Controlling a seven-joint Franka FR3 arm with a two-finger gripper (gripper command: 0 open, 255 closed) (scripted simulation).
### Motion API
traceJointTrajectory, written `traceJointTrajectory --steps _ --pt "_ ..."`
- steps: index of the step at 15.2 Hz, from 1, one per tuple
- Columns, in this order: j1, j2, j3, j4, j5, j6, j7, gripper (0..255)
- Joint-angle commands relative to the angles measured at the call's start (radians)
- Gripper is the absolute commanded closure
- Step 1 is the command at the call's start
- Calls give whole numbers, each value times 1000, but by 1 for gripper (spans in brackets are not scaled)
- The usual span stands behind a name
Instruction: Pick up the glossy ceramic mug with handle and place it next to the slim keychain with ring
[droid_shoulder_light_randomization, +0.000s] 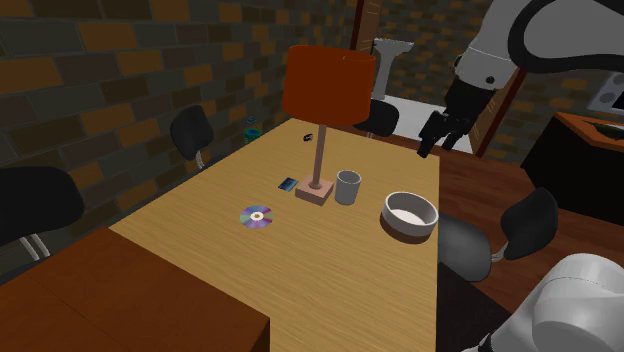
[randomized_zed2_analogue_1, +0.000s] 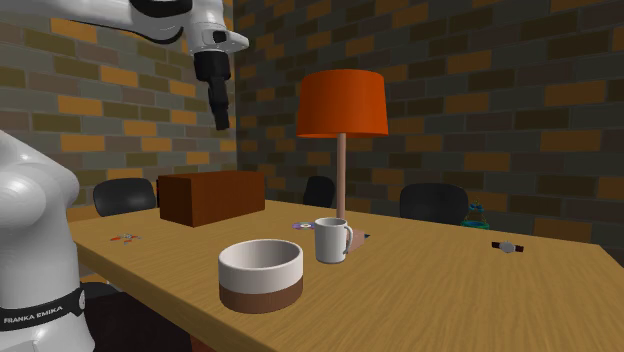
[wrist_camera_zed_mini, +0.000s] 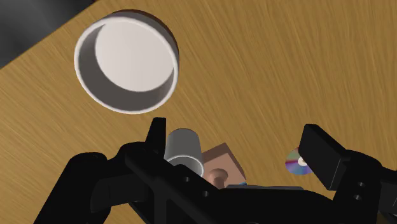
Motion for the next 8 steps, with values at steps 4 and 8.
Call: traceJointTrajectory --steps 4,8 --pt "1 92 3 -4 -2 84 10 0" --pt "2 226 7 9 -6 188 23 0"
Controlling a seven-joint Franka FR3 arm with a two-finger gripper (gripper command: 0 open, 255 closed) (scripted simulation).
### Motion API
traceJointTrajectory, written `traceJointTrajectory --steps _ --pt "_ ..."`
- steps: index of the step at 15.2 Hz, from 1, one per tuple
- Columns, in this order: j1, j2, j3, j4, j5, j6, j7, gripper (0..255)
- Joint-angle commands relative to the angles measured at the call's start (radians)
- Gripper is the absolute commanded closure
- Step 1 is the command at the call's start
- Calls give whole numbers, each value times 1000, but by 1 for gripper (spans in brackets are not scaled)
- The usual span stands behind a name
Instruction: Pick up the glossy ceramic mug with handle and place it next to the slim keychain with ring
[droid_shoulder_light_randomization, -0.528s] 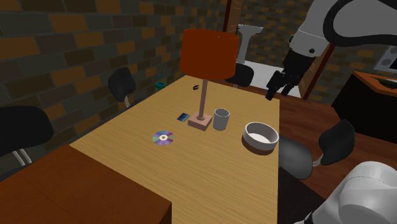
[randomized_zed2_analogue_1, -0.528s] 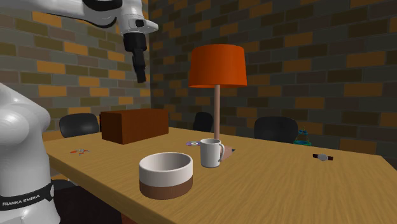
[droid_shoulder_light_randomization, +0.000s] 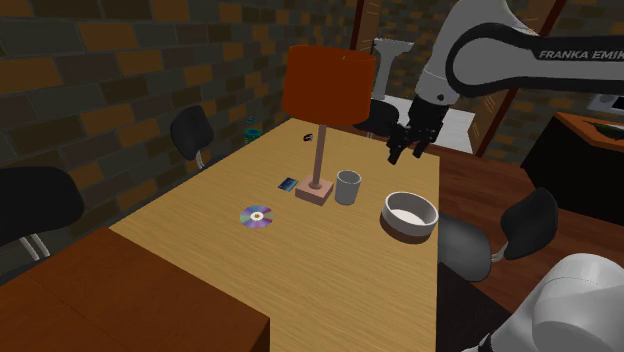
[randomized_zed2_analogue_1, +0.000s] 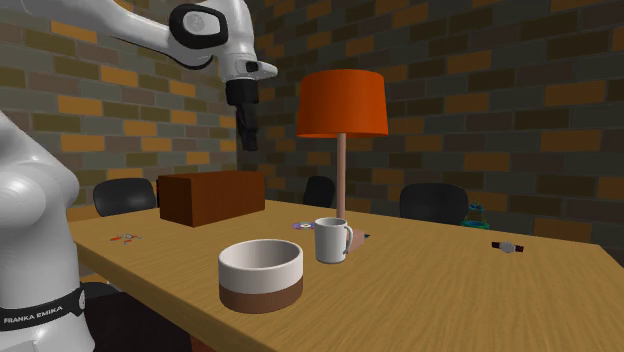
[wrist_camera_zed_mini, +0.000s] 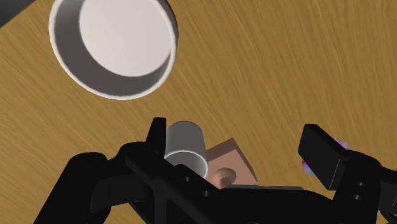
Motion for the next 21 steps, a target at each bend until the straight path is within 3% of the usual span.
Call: traceJointTrajectory --steps 1,11,21 --pt "0 65 2 11 -2 47 7 0" --pt "0 438 6 149 -13 241 39 0" --pt "-2 789 3 369 -20 336 64 0"
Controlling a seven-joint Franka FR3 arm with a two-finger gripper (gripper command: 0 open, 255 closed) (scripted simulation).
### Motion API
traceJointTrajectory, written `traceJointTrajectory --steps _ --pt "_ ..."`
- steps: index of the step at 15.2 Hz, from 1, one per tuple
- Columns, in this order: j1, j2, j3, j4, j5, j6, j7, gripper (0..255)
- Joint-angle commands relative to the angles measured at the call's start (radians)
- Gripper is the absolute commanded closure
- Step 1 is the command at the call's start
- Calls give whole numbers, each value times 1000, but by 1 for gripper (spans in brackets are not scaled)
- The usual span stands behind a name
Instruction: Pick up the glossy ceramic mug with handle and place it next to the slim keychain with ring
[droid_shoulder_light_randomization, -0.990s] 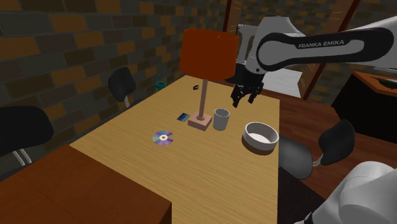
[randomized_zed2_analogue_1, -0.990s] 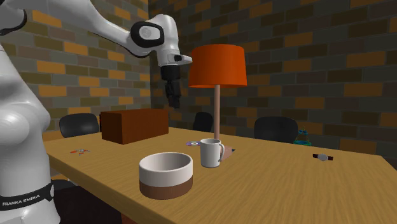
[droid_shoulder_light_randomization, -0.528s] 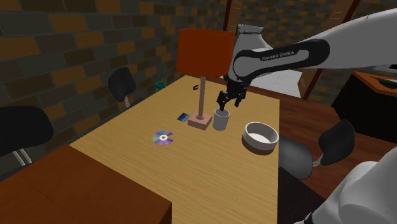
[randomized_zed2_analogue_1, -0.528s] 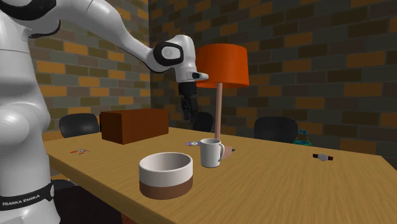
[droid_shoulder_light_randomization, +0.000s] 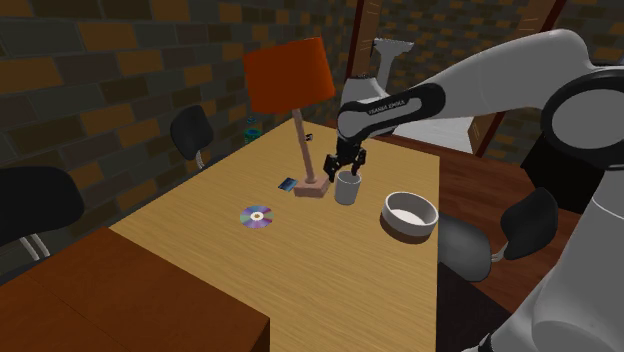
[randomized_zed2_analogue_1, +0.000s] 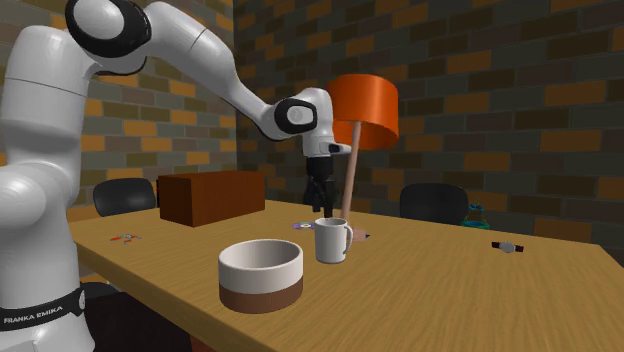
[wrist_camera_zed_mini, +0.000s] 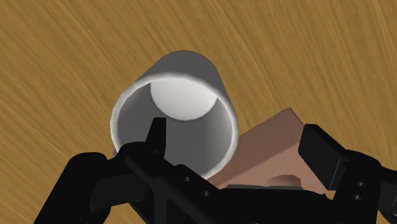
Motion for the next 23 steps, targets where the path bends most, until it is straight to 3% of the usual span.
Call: traceJointTrajectory --steps 1,7,14,15,23 --pt "0 30 0 10 0 19 3 0" --pt "-2 68 -1 -18 0 84 3 0" --pt "-2 68 -1 -17 0 84 3 0" --pt "-2 68 -1 -17 0 84 3 255" --pt "-2 68 -1 -17 0 84 3 255"
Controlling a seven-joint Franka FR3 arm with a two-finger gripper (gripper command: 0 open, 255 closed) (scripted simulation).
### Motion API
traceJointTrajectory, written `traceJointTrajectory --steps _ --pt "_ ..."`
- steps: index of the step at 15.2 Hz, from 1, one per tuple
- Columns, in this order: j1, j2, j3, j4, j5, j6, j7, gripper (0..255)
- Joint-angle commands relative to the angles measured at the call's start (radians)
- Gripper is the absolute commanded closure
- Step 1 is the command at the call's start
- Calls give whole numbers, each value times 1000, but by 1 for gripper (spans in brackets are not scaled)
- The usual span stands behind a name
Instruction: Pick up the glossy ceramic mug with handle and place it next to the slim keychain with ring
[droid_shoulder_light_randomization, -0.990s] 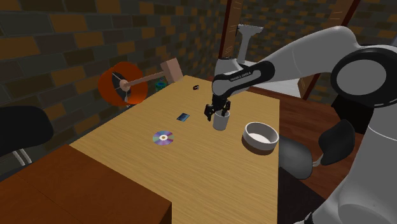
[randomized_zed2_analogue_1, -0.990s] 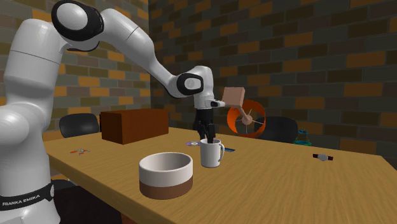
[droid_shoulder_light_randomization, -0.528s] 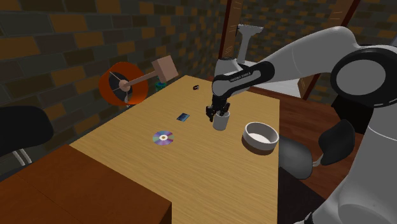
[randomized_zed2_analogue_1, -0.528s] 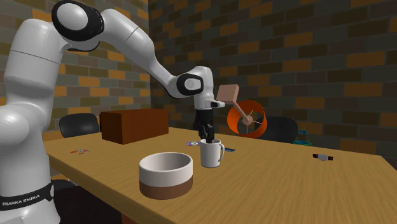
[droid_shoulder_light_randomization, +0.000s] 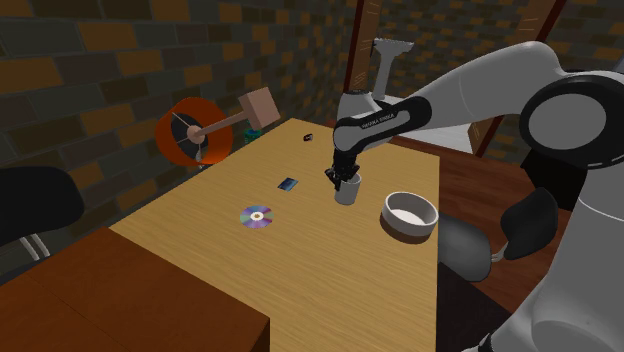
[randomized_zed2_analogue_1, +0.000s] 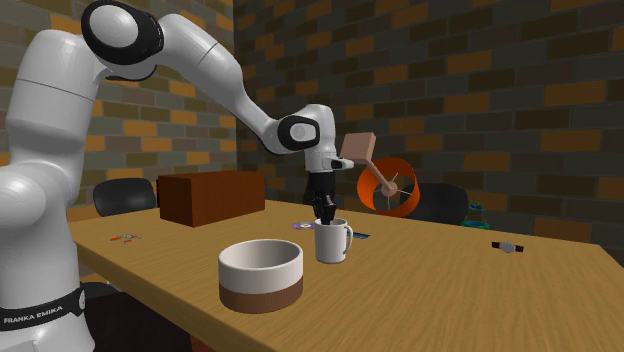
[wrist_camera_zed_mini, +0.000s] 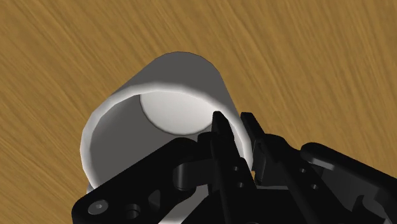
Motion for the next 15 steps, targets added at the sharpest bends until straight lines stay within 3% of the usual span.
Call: traceJointTrajectory --steps 1,15 --pt "0 0 0 0 0 0 0 255" --pt "2 -79 0 91 0 -169 -7 255"
